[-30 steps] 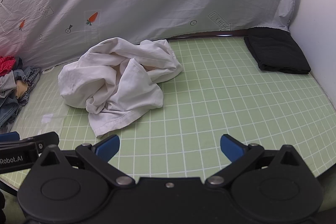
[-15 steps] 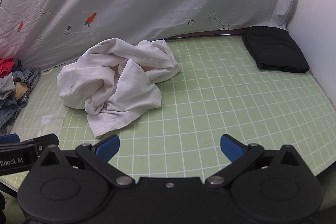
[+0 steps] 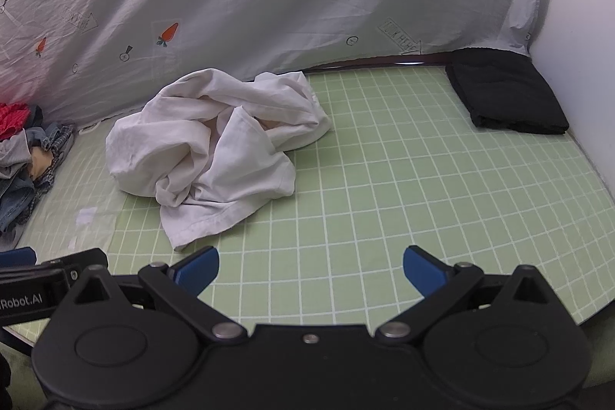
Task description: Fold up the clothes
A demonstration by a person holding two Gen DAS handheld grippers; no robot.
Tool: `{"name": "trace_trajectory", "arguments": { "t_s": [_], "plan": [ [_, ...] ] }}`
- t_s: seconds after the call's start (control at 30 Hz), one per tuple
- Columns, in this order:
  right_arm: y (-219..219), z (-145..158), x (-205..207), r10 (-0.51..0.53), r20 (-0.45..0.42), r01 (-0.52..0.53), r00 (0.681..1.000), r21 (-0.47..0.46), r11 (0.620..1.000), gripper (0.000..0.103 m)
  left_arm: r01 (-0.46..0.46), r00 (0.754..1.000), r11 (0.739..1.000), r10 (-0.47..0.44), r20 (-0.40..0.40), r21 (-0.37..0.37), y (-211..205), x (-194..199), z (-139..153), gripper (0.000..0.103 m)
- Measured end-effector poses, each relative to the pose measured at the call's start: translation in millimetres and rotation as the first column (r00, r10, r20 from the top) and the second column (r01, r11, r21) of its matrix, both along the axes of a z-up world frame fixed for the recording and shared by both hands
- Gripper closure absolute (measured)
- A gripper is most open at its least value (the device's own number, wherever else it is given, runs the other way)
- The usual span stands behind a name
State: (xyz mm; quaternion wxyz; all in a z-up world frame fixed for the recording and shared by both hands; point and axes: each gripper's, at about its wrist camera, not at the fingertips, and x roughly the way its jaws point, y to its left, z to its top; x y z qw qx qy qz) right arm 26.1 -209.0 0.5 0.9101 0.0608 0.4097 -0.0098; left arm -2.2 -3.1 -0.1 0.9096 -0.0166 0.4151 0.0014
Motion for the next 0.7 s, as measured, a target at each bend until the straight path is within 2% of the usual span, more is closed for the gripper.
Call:
{"name": "trace_trajectory", "arguments": {
  "t_s": [0.17,0.5,0.7],
  "plan": [
    [-13,-2,1,0.021,0.0,-0.021,1.0,-0.001,1.0,0.0,-0.042,0.999,0.999,0.041,-0.012,-0.009,-10,-7,-3,0.0],
    [-49,-16,6,-0.012,0.007,0.013,1.0,-0.025,1.0,0.0,-0.104,0.991,0.995,0.104,-0.08,-0.006,-31,-15,-23,0.0],
    [-47,-28,27,-0.027,-0.018,0.027,0.999,-0.032,0.999,0.0,-0.167,0.98,0.986,0.163,-0.116,-0.019,-4,-1,-27,0.0]
  ]
}}
